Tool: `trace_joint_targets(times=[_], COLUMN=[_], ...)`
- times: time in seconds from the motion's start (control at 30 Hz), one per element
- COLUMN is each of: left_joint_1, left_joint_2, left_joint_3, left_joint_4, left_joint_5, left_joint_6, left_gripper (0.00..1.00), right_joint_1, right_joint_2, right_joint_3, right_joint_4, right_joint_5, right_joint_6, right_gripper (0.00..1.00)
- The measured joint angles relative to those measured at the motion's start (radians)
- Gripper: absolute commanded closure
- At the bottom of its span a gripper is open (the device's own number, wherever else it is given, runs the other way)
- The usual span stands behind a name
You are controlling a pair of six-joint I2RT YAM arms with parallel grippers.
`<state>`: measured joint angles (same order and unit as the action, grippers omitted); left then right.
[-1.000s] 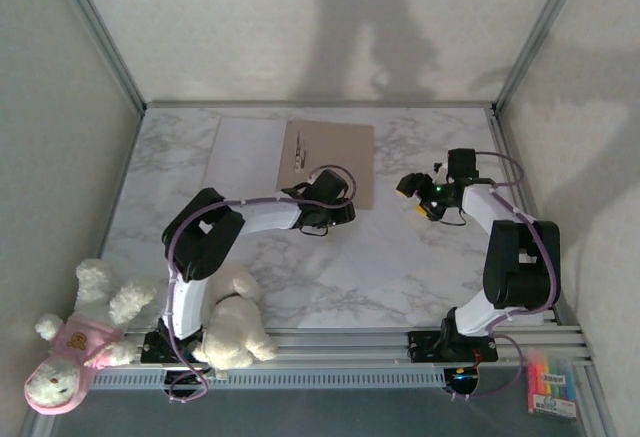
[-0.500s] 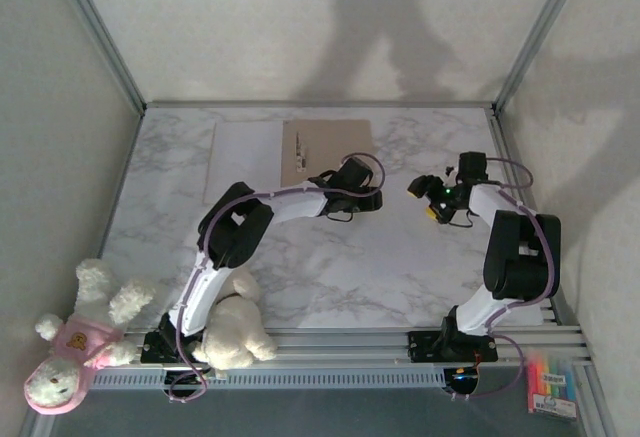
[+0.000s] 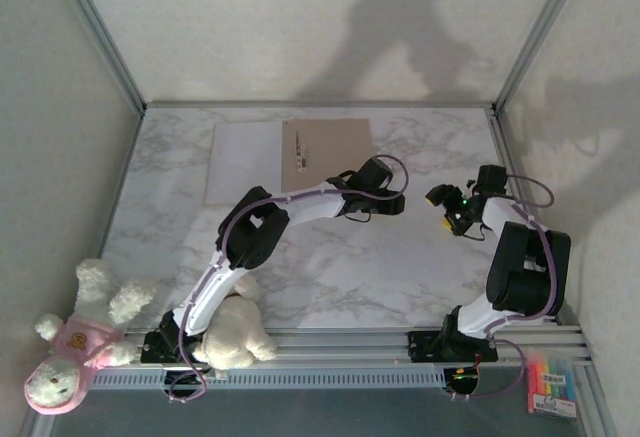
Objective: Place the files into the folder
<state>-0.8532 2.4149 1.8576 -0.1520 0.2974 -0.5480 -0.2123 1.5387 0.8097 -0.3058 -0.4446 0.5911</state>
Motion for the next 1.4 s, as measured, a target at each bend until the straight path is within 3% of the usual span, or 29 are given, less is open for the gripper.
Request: trace_joint_targets(times=[0.37, 0.6, 0.9, 1.4], left_joint_1=[-0.024, -0.035, -0.075, -0.082], left_joint_2=[0.027, -0.053, -0.09, -0.088], left_joint_3=[0.119, 0.04, 0.013, 0.005], left_joint_4=[-0.157, -0.216, -0.235, -0.261], left_joint_5=[-0.066, -0.13, -0.141, -0.14], left_joint_6=[-0.005, -0.117, -0.23, -0.291], left_gripper=[0.32, 0.4, 0.39, 0.41], right_joint_1=[-0.079, -0.083, -0.083, -0.083], right_joint_2=[-0.066, -0.053, -0.026, 0.002], right_joint_3=[-0.03, -0.032, -0.032, -0.033], right_joint_4=[-0.024, -0.036, -0.043, -0.042], right_joint_5=[0.034, 0.032, 0.029, 0.021], right_joint_6=[-0.004, -0.011, -0.011, -0.003], right_gripper=[0.22, 0.28, 0.34, 0.4])
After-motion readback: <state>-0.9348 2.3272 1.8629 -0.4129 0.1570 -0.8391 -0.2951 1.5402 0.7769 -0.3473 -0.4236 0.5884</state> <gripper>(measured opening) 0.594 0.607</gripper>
